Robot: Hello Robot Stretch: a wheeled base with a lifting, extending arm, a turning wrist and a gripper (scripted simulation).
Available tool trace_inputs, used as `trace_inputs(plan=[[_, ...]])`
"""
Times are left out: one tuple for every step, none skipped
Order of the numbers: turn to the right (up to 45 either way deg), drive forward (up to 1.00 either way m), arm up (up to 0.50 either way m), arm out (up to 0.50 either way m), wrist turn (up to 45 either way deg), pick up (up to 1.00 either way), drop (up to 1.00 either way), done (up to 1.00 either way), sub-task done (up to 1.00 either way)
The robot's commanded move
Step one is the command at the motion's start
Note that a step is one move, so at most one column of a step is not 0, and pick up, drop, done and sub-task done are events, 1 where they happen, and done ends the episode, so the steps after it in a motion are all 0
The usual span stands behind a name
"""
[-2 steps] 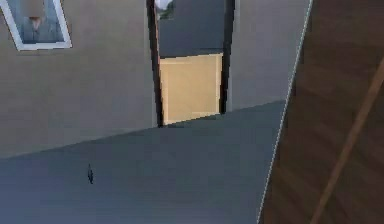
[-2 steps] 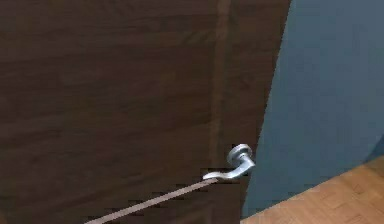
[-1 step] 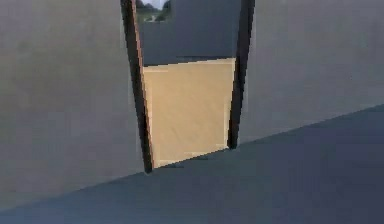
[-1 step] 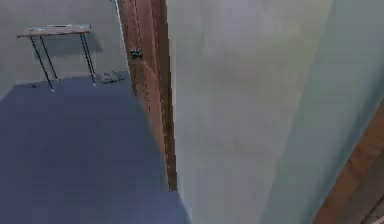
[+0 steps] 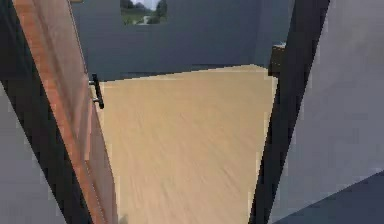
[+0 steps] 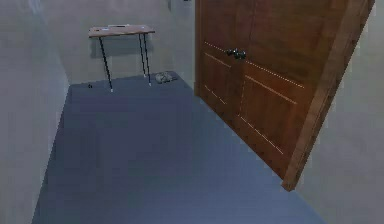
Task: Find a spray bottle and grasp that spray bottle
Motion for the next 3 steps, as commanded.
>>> trace_inputs(plan=[[0.0, 0.50, 0.00, 0.00, 0.0, 0.00, 0.00, 0.00, 0.00], [-6.0, 0.00, 0.00, 0.00, 0.0, 0.00, 0.00, 0.00, 0.00], [0.0, 1.00, 0.00, 0.00, 0.0, 0.00, 0.00, 0.00, 0.00]])
